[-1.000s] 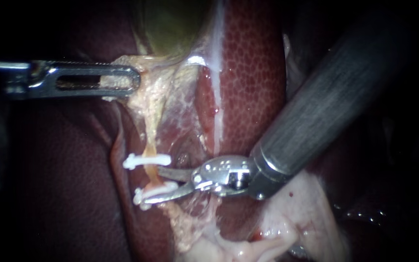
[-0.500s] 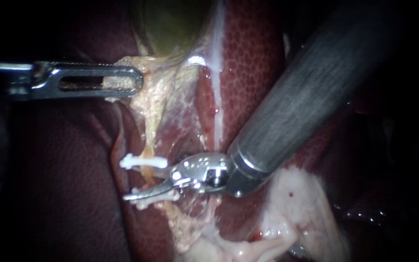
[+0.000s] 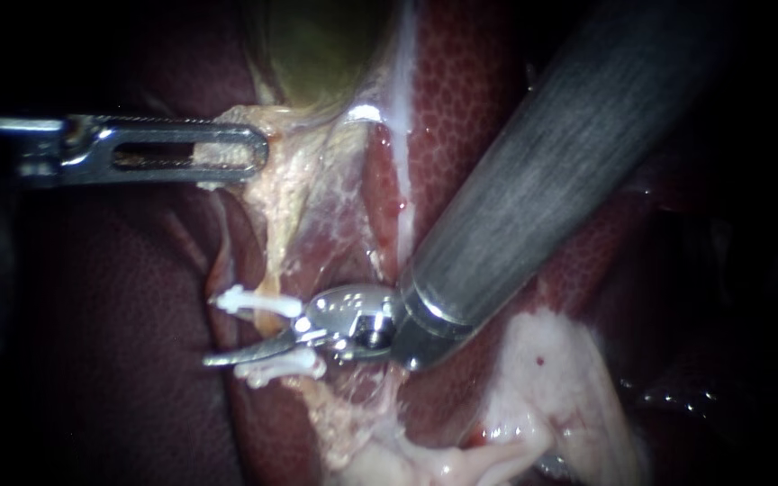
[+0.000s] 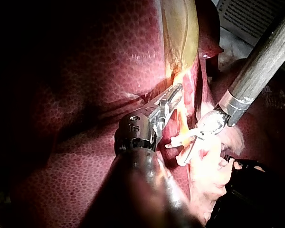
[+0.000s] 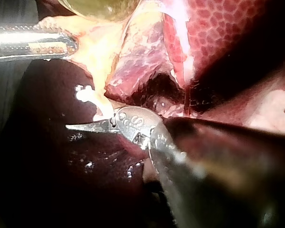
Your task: Go to the cutting position left tube
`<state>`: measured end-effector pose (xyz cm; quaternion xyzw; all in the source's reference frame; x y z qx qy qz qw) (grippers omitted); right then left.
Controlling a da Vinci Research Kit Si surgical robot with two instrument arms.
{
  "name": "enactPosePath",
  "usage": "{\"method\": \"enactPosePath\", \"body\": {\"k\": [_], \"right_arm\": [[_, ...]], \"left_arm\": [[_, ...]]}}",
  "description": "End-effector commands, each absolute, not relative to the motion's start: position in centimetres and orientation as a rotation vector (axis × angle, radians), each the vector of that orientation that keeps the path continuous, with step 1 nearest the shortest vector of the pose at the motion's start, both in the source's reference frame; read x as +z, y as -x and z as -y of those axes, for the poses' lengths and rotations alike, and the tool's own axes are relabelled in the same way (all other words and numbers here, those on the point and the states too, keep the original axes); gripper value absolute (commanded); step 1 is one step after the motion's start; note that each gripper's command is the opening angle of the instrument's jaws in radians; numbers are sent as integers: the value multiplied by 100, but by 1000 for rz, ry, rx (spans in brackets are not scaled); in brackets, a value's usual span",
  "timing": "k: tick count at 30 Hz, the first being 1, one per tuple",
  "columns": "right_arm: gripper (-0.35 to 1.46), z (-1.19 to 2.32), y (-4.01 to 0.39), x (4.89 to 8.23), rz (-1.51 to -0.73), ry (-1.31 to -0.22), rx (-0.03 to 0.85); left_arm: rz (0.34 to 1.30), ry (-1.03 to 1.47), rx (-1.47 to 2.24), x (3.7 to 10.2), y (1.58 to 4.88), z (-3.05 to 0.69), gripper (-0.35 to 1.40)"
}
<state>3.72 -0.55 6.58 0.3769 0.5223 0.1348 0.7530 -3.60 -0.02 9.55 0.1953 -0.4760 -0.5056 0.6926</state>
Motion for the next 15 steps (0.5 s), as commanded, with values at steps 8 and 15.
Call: {"method": "enactPosePath", "body": {"k": [8, 15], "right_arm": [[142, 56, -372, 659, -1140, -824, 294], [142, 56, -369, 660, -1140, -824, 292]], "left_arm": [[1063, -437, -1129, 955, 360, 2, -35], [1063, -437, -1129, 955, 360, 2, -35]]}}
